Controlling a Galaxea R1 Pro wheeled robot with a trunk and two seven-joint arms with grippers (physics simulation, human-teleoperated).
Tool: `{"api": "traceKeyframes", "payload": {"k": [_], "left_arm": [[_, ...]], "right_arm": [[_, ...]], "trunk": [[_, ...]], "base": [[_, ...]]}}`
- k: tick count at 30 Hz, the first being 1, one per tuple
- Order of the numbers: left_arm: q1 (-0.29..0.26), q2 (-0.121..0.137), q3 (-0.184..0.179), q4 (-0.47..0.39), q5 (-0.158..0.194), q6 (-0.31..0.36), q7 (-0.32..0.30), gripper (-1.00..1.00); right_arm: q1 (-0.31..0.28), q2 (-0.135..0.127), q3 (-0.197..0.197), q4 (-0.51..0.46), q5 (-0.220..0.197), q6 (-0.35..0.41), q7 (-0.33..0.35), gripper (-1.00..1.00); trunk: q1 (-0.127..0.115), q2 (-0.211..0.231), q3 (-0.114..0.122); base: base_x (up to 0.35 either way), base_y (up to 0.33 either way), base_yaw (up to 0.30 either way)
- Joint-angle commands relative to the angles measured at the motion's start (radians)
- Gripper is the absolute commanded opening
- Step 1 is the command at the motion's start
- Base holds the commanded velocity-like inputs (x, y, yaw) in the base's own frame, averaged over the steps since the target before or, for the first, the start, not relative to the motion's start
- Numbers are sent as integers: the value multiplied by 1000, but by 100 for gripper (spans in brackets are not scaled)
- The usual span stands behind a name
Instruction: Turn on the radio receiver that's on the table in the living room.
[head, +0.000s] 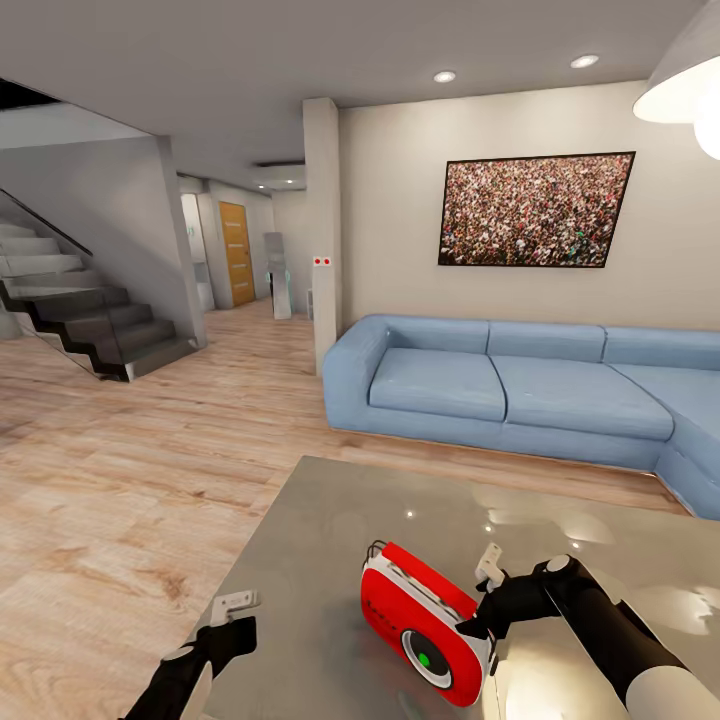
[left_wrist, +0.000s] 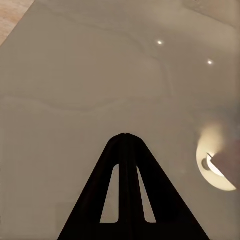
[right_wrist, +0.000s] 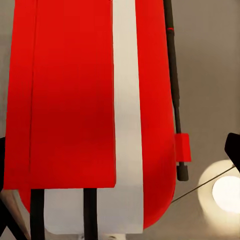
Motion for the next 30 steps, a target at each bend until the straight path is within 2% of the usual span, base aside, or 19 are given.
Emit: {"api": "traceKeyframes", "payload": {"k": [1, 3, 9, 14, 17, 30], "left_arm": [[0, 1, 0, 0, 0, 0, 0, -100], [0, 5, 0, 0, 1, -2, 0, -100], [0, 7, -3, 0, -6, -2, 0, -100], [0, 6, -3, 0, -55, -2, 0, -100], [0, 4, -3, 0, -67, -2, 0, -100], [0, 6, -4, 0, -73, -4, 0, -100]], "right_arm": [[0, 0, 0, 0, 0, 0, 0, 100], [0, 0, 0, 0, 0, 0, 0, 100], [0, 0, 0, 0, 0, -1, 0, 100], [0, 0, 0, 0, 0, -1, 0, 100], [0, 0, 0, 0, 0, -1, 0, 100], [0, 0, 0, 0, 0, -1, 0, 100]], "trunk": [[0, 0, 0], [0, 0, 0], [-23, 42, 19], [-42, 77, 34], [-54, 98, 44], [-103, 189, 85]], "base": [[0, 0, 0], [0, 0, 0], [0, 0, 0], [0, 0, 0], [0, 0, 0], [0, 0, 0]]}}
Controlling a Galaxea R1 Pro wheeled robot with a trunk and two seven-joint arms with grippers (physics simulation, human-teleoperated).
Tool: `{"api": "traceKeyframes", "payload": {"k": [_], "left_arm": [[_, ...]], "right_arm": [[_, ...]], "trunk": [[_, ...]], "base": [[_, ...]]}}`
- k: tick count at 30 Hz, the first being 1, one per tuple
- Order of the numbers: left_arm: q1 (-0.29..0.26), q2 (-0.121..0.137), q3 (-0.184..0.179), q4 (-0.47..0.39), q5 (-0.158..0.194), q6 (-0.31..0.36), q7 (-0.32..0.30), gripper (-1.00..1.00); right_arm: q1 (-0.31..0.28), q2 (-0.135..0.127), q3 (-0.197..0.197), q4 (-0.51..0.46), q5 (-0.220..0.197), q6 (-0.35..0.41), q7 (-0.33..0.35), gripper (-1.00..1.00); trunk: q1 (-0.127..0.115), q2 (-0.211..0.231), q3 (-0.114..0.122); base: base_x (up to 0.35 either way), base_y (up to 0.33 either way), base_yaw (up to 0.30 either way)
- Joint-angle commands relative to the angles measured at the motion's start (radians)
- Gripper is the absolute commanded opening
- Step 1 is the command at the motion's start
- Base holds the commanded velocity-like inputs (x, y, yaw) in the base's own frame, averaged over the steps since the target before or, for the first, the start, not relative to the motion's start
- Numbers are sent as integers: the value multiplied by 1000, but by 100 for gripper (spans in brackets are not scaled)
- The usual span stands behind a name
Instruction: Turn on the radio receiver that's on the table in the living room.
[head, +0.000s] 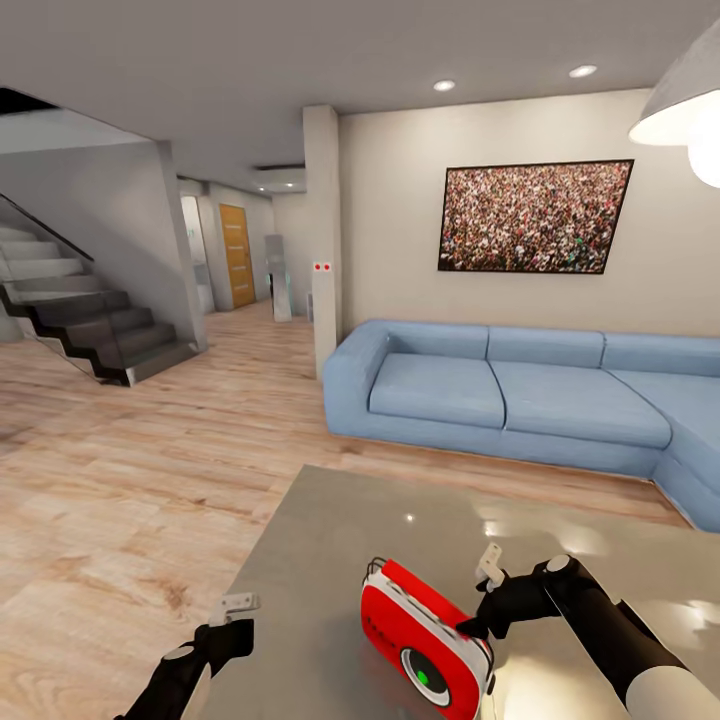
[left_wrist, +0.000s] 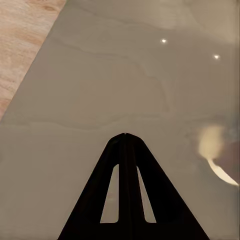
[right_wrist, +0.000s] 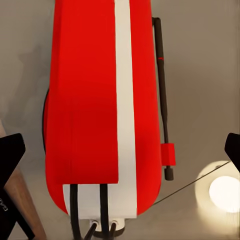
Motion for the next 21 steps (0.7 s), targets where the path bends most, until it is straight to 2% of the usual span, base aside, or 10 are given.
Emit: {"api": "traceKeyframes", "payload": {"k": [1, 21], "left_arm": [[0, 0, 0, 0, 0, 0, 0, -100], [0, 4, 0, 0, 0, 0, 0, -100]], "right_arm": [[0, 0, 0, 0, 0, 0, 0, 100], [0, 0, 0, 0, 0, 0, -1, 100]], "trunk": [[-4, 7, 3], [-81, 147, 66]], "base": [[0, 0, 0], [0, 0, 0]]}}
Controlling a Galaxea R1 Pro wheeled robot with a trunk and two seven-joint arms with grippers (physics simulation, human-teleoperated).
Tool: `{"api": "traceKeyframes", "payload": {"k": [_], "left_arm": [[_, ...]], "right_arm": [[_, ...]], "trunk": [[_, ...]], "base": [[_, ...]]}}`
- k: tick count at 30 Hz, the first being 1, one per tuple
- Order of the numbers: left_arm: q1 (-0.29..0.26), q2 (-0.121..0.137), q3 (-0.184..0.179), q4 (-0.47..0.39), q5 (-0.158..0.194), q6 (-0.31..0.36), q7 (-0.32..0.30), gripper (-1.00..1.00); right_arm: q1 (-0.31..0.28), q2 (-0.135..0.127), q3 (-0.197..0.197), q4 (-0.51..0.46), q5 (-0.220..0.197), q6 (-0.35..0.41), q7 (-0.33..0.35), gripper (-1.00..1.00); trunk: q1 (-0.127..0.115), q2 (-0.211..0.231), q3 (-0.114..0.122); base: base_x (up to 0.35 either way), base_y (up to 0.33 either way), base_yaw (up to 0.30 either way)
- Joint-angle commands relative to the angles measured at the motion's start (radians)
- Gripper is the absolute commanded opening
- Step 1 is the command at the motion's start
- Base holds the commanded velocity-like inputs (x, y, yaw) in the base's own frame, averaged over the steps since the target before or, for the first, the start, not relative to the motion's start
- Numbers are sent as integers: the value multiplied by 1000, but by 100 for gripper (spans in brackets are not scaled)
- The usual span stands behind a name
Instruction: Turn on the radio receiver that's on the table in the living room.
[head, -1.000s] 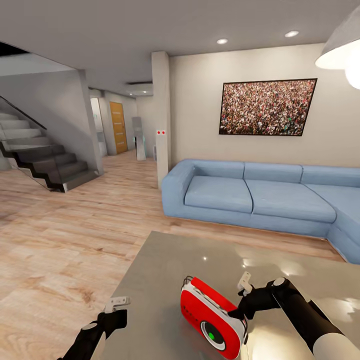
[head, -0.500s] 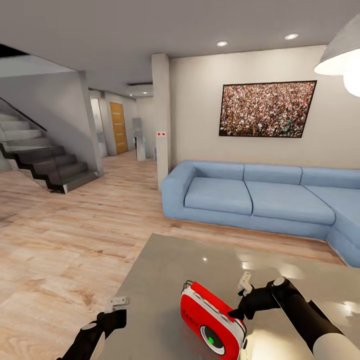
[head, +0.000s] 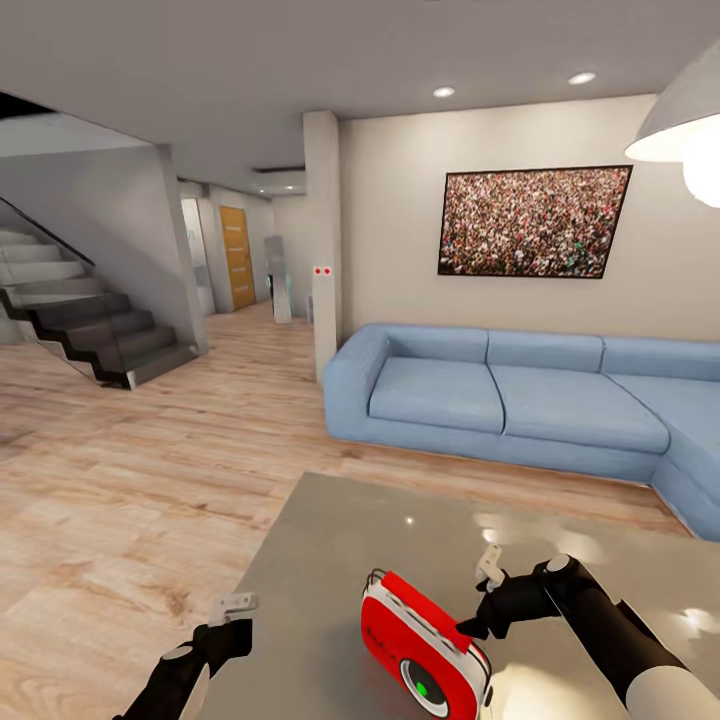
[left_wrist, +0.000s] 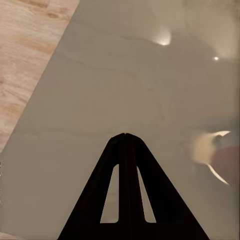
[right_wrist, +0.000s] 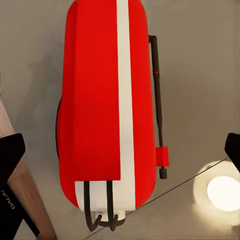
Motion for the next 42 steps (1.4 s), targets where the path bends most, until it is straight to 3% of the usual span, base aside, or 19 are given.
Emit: {"api": "traceKeyframes", "payload": {"k": [1, 8, 22, 31, 42], "left_arm": [[0, 0, 0, 0, 0, 0, 0, -100], [0, 0, 0, 0, -1, 0, 0, -100], [0, -1, 0, 0, -2, 0, 0, -100], [0, -1, 0, 0, -2, 1, 0, -100], [0, -2, 0, 0, 0, 0, 0, -100]], "right_arm": [[0, 0, 0, 0, 0, 0, 0, 100], [0, 0, 0, 0, 1, 0, 0, 100], [0, 0, -1, 0, 2, -2, -3, 100], [0, 0, -2, 1, 3, -8, -86, 100], [0, 0, -1, 0, 3, -3, -97, 100]], "trunk": [[-4, 7, 3], [-31, 56, 25], [-84, 154, 69], [-119, 217, 97], [-161, 294, 132]], "base": [[0, 0, 0], [-52, -17, 0], [-286, -124, 0], [-302, -133, 0], [-231, -98, 0]]}}
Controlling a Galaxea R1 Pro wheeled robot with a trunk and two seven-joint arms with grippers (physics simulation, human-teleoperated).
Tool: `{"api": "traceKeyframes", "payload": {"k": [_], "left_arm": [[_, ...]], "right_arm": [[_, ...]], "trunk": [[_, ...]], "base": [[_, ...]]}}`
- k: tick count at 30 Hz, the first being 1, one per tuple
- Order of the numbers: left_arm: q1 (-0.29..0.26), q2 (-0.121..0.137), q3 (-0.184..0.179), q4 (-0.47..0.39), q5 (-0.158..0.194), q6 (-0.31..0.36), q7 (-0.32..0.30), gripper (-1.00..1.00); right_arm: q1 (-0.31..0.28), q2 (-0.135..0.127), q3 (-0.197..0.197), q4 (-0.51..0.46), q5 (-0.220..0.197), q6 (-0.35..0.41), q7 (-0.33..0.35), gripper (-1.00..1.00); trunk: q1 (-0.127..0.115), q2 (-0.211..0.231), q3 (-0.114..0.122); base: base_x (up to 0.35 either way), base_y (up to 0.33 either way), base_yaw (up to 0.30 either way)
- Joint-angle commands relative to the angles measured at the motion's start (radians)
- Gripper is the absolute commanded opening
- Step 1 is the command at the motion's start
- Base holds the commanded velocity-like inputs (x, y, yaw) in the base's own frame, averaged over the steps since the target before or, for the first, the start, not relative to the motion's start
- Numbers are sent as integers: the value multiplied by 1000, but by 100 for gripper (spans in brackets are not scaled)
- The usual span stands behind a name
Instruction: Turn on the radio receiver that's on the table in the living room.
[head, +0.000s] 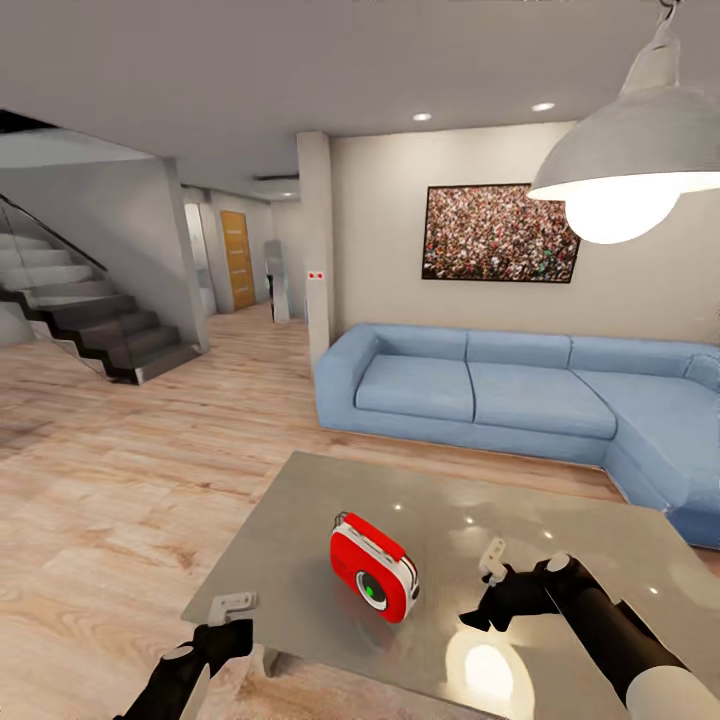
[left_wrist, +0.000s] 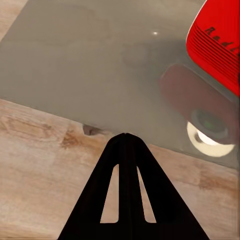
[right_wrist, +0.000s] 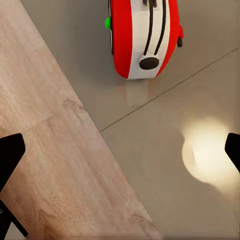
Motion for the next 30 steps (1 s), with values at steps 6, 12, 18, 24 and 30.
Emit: {"api": "traceKeyframes", "payload": {"k": [6, 12, 18, 24, 30], "left_arm": [[0, 1, 0, 0, 1, 1, -2, -100], [0, 0, 0, 0, 1, 2, -3, -100], [0, -2, -1, 0, 1, 1, -3, -100], [0, -2, 0, 0, 1, 1, -3, -100], [0, -2, 0, 0, 0, 0, -3, -100]], "right_arm": [[0, 0, 0, 0, 0, 2, 0, 100], [0, 0, 1, 0, 1, 2, -4, 100], [0, 0, 1, 0, 0, 3, -5, 100], [0, 0, 1, 0, 0, 2, -6, 100], [1, 0, 1, 0, 0, 2, -6, 100]], "trunk": [[-23, 42, 19], [-46, 84, 38], [-69, 126, 56], [-92, 168, 75], [-115, 210, 94]], "base": [[-29, 24, 0], [-133, 206, 0], [-195, 229, 0], [-215, 223, 0], [-217, 225, 0]]}}
